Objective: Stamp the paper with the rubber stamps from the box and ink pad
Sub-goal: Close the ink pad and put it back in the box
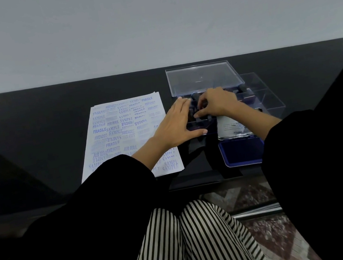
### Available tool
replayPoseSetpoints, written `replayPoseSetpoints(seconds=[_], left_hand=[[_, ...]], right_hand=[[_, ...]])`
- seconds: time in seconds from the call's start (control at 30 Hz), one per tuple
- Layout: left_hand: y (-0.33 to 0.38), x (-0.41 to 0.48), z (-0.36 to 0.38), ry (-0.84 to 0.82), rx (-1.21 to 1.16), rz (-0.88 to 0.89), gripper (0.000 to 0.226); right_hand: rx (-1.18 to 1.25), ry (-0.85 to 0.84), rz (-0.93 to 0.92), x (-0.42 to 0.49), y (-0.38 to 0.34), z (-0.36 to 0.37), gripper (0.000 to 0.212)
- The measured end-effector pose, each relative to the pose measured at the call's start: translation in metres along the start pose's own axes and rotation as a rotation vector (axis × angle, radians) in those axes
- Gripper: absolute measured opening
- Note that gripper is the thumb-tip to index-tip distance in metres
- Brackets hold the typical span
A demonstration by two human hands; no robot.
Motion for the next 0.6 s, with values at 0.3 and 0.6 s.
replayPoseSetpoints(seconds=[0.3, 0.6], left_hand=[[0.0, -0.001, 0.002, 0.001, 0.012, 0.004, 0.095], [0.002, -0.001, 0.003, -0.03, 0.028, 0.011, 0.096]], right_hand=[[-0.258, 0.242, 0.108, -0.014, 0.012, -0.037, 0.038], [-0.496, 0.118, 0.082, -0.01, -0.005, -0.017, 0.022]])
Point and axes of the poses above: each hand's wrist, its own x-axis towards the middle knuckle, its own z-axis out of the palm, y = z × x, the point moved 10 cm from there along x, towards the middle knuckle, and after that the axes turned 4 degrees about z, right-handed, at the moved point
